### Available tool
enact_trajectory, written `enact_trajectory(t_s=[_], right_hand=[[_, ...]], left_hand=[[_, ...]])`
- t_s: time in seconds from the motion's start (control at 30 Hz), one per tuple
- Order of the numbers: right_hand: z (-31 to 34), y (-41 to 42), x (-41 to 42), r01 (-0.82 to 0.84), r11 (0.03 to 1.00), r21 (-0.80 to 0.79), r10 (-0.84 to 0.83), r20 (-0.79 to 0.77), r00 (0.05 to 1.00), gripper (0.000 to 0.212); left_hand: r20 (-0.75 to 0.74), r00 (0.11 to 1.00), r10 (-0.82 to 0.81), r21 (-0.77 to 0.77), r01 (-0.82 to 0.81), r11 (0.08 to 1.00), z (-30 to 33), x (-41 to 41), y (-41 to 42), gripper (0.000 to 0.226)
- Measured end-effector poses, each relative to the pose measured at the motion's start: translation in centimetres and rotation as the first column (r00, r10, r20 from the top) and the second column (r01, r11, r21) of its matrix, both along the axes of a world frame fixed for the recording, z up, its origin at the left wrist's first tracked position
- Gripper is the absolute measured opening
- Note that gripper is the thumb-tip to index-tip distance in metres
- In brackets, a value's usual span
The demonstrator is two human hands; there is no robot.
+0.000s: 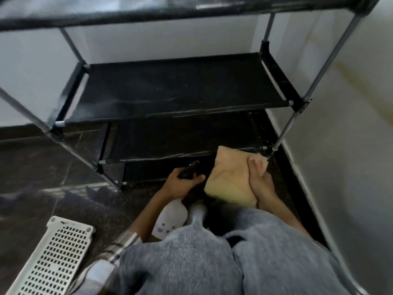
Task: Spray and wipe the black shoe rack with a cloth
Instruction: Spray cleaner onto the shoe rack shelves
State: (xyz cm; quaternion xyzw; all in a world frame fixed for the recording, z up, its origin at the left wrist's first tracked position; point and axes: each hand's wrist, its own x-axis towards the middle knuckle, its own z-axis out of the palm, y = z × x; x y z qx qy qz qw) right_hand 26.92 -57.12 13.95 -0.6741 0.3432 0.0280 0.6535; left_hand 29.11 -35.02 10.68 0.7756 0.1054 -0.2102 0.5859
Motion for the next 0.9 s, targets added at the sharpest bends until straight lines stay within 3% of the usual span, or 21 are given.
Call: enact_trajectory(t_s=[0.23,0.43,0.63,0.9], right_hand=[[6.9,2.3,1.0,-0.142,0.990,0.009,0.138,0.189,0.972,0.029],[14.0,4.6,1.1,-0.277,0.961,0.015,0.256,0.337,0.906,0.030],[20.0,10.5,-0.1,-0.431,0.900,0.064,0.340,0.513,0.788,0.046],[23.0,19.7,-2.8,-0.657,0.751,0.069,0.506,0.579,0.639,0.051]], left_hand=[[0.299,0.954,0.006,-0.082,0.020,0.996,7.4,-1.5,2.9,0.020],[0.442,0.870,0.218,-0.101,-0.193,0.976,14.9,-3.5,4.6,0.022],[0.546,0.726,0.418,-0.215,-0.361,0.907,21.8,-6.7,7.4,0.021],[0.650,0.530,0.544,-0.267,-0.512,0.817,26.5,-11.8,14.9,0.021]])
